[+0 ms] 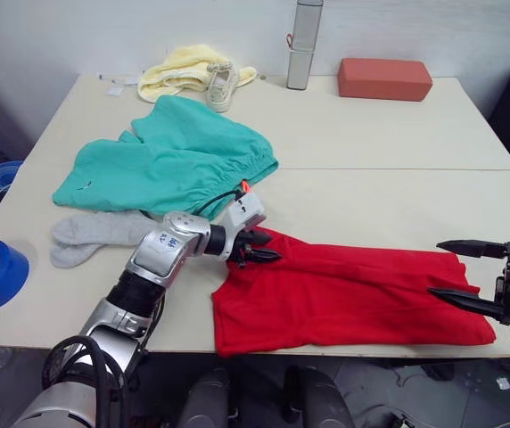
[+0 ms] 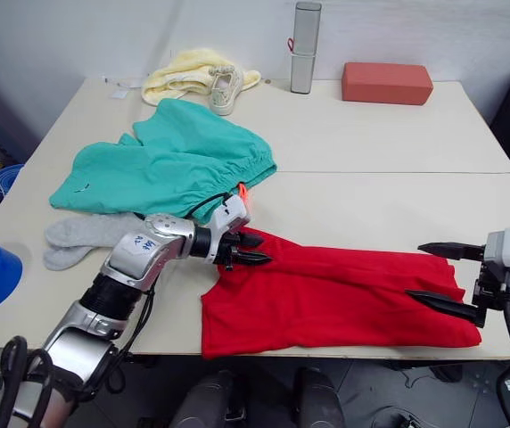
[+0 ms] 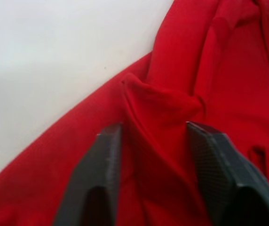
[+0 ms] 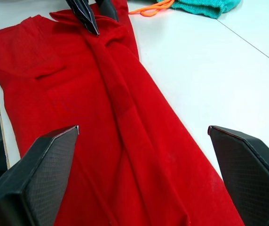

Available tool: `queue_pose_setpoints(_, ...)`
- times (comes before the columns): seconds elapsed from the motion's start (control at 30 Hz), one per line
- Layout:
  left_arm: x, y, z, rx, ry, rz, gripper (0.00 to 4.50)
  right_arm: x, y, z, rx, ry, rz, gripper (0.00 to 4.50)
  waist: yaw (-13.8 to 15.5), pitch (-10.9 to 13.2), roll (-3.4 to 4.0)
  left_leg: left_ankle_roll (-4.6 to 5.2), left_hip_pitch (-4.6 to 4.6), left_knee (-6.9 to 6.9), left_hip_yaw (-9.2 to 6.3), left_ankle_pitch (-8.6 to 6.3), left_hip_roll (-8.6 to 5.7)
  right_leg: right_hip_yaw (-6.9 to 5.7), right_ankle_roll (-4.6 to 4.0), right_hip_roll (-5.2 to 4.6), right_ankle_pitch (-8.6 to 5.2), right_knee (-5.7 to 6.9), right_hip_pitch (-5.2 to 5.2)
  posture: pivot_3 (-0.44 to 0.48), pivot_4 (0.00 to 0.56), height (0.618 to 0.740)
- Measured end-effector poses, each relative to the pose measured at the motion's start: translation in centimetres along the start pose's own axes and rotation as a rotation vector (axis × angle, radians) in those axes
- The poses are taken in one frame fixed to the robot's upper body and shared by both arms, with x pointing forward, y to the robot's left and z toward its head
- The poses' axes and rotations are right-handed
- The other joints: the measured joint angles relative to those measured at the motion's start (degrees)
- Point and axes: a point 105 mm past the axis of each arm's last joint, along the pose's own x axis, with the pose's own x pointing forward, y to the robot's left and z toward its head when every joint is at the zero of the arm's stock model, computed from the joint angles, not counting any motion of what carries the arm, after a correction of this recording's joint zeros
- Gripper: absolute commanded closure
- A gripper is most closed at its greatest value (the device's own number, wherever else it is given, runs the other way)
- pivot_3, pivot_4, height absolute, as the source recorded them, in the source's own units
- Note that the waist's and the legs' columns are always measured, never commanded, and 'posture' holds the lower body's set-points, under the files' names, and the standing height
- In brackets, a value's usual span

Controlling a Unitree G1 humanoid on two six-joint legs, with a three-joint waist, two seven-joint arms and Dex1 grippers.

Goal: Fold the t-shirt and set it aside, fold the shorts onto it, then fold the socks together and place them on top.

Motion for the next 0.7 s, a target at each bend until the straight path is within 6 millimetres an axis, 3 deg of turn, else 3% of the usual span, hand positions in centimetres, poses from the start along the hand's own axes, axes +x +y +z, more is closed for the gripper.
queue_pose_setpoints(0.13,0.0,-0.7,0.0,0.030,-0.030,-0.047,4.48,0.0,0.0,-0.1,-0.002,0.006,0.000,0.00,0.02,0.00,0.00,0.00,0.00,0.00,0.00,0.00,0.00,-0.01,0.00,-0.02,0.00,-0.01,0.00,0.000,0.150,0.740)
queue_pose_setpoints(0.53,-0.4,-3.4,-1.7,0.327,-0.061,-0.193,4.48,-0.7,0.8,-1.7,0.018,0.065,0.001,0.00,0.08,0.00,0.00,0.03,0.00,-0.04,-0.01,-0.02,0.00,-0.02,-0.02,-0.06,-0.01,-0.06,0.01,0.000,0.150,0.740)
queue_pose_setpoints(0.7,0.0,-3.7,-2.1,0.312,-0.070,-0.200,3.14,-0.7,0.9,-2.5,0.022,0.073,-0.020,0.00,0.01,0.00,0.00,0.05,0.00,-0.05,-0.01,-0.03,0.00,-0.02,-0.02,-0.06,-0.01,-0.05,0.01,0.000,0.150,0.740)
